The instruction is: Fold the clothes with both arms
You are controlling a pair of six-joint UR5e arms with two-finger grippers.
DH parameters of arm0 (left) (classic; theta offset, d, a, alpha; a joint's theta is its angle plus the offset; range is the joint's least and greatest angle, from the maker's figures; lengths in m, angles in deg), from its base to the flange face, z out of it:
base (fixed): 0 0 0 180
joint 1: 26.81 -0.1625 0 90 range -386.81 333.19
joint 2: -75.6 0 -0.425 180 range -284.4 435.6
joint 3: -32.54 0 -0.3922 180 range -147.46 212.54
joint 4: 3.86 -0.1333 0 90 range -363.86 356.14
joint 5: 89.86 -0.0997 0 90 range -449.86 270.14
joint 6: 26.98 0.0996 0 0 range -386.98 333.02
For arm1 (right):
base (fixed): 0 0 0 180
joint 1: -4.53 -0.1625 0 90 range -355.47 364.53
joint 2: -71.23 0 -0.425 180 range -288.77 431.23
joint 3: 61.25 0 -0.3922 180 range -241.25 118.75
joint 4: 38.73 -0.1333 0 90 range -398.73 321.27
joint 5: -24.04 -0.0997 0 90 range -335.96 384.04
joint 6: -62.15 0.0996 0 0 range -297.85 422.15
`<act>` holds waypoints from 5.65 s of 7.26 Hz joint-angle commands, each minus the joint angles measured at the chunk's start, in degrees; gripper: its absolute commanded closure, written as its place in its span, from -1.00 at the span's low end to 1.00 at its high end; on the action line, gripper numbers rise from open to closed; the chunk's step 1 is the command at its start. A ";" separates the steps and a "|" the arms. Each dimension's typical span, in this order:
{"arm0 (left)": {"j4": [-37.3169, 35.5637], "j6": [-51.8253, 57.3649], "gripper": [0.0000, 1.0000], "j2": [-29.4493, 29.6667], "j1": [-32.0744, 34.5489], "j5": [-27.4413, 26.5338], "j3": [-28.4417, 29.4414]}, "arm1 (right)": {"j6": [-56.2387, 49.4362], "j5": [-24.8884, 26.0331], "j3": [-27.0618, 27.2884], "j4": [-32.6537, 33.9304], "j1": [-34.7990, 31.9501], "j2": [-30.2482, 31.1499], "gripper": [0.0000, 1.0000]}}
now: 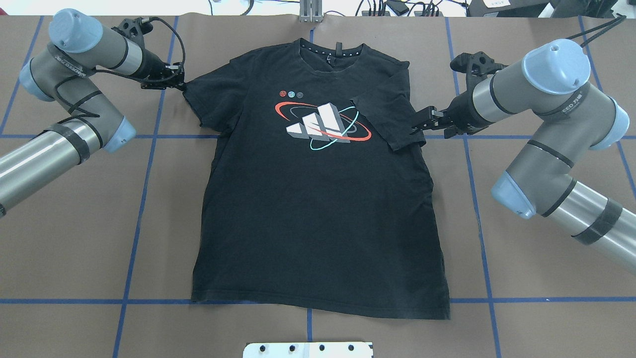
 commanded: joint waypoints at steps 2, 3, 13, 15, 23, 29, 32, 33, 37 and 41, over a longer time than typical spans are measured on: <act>-0.95 -6.87 1.00 0.39 0.23 0.60 -7.21 | 0.00 -0.13 0.43 0.00 -0.09 0.28 -1.00; -2.61 -11.69 1.00 0.56 -0.21 0.60 -11.69 | 0.00 -0.22 0.43 0.00 -0.17 0.28 -1.00; -8.43 -22.99 -0.83 7.60 -7.59 -8.63 -15.06 | 1.83 -0.22 0.25 0.00 0.00 0.54 -1.00; -8.52 -23.16 -0.83 2.27 -7.86 -8.54 -25.03 | 17.84 3.44 2.96 0.09 1.65 1.50 -1.00; -8.43 -22.99 -0.83 -9.72 -10.41 -8.89 -42.94 | 53.14 26.73 23.36 0.09 30.45 24.97 -0.99; -8.43 -22.64 -0.83 -9.90 -10.49 -8.80 -42.85 | 58.62 32.47 26.89 0.18 42.19 29.63 -0.96; -8.43 -22.37 -0.83 -9.99 -10.49 -8.89 -42.68 | 58.62 32.47 26.62 0.26 42.45 29.63 -0.77; -8.43 -22.37 -0.83 -9.99 -10.49 -8.89 -42.59 | 58.62 32.39 26.62 0.26 42.54 29.54 -0.72; -8.34 -22.29 -0.83 -10.78 -10.58 -8.89 -42.59 | 58.80 32.30 25.92 0.18 42.80 29.45 0.54; -8.34 -22.37 -0.83 -11.39 -10.49 -8.89 -43.20 | 58.71 31.51 28.97 0.17 42.36 30.85 1.00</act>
